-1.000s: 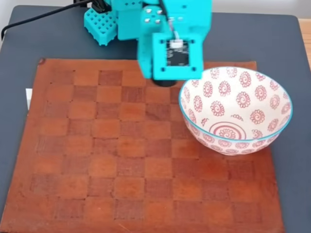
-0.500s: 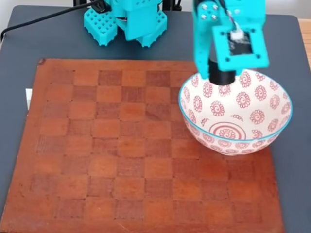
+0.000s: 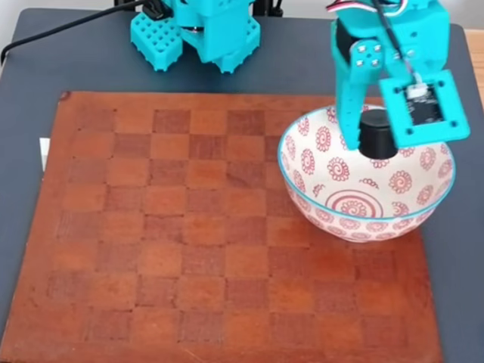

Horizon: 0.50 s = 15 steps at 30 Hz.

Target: Grasp a black cylinder and put it in a bowl.

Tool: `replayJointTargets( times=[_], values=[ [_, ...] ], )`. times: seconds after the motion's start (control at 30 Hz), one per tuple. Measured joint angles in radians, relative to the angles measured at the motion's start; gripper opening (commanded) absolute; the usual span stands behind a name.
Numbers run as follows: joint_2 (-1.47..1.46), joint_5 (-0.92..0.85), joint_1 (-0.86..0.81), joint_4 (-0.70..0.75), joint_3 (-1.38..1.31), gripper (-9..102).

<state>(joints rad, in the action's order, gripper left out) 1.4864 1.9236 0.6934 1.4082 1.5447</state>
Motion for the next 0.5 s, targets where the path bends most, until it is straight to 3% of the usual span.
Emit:
replayJointTargets(
  times=[0.5],
  values=[
    [-0.002,-0.272,-0.037,-0.192,0.132,15]
  ],
)
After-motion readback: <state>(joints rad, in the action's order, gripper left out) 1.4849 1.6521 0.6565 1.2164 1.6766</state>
